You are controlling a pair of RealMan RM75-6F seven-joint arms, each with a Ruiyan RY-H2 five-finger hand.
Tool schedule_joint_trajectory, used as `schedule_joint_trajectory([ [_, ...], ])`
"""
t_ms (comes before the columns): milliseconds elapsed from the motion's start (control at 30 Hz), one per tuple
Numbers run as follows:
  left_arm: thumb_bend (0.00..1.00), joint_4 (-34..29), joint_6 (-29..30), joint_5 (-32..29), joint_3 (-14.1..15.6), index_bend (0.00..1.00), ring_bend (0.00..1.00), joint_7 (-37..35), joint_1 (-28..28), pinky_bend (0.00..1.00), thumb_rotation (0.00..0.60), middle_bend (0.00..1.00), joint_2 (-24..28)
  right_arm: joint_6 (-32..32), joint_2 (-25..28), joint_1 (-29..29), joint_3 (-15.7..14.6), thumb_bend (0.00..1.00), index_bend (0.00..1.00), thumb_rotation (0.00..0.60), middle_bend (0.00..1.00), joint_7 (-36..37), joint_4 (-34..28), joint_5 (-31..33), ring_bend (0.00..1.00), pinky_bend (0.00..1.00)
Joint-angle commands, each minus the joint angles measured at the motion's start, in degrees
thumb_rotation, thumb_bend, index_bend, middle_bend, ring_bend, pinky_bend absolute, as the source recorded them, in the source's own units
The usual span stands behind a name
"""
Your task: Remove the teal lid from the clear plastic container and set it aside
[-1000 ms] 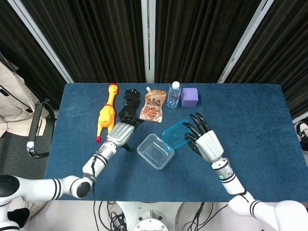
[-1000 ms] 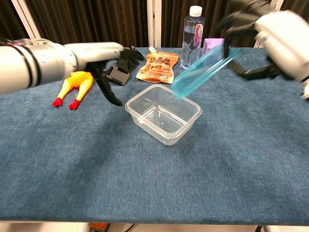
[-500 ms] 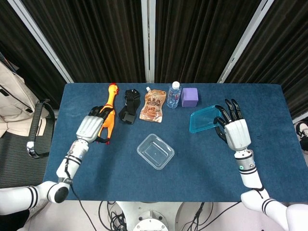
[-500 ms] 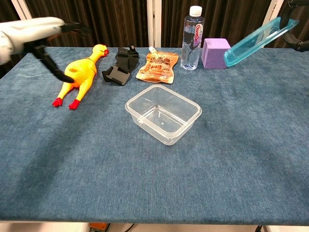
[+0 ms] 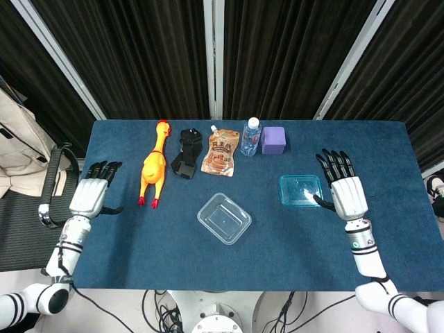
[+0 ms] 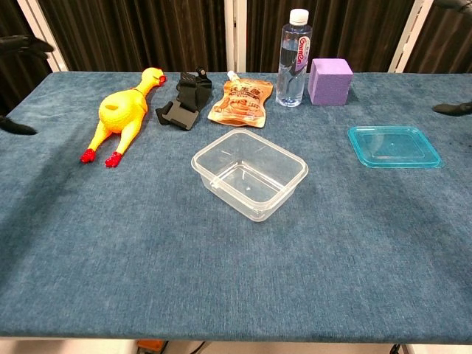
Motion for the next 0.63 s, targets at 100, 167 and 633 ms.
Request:
schedule_joint_trajectory([
  [100,0.00,-1.36,3.91,3.24,1.20,0.08,0.00,0.34,3.53,0.00,0.600,0.06,3.46,-2.57,17.86,-6.18,-3.97,0.01,0.00,0.600,0.02,-7.43,-23.13,1.80,0.00,0.00],
  [167,0.00,-1.33,6.33,4.27,1.56,0.09,0.00,1.42,5.18,0.00,0.600,0.07,4.81,-2.31,21.33,-7.48,-4.81,0.05,0.00,0.600,0.05,-6.26,-27.24,1.63,0.00,0.00],
  [633,0.00,-3.78,21.13,11.02,6.03,0.12,0.00,-0.40,20.45,0.00,0.600,0.09,10.64,5.56,31.08,-17.64,-10.02,0.17,0.05,0.600,0.08,2.66,-35.62,-2.19,0.00,0.00],
])
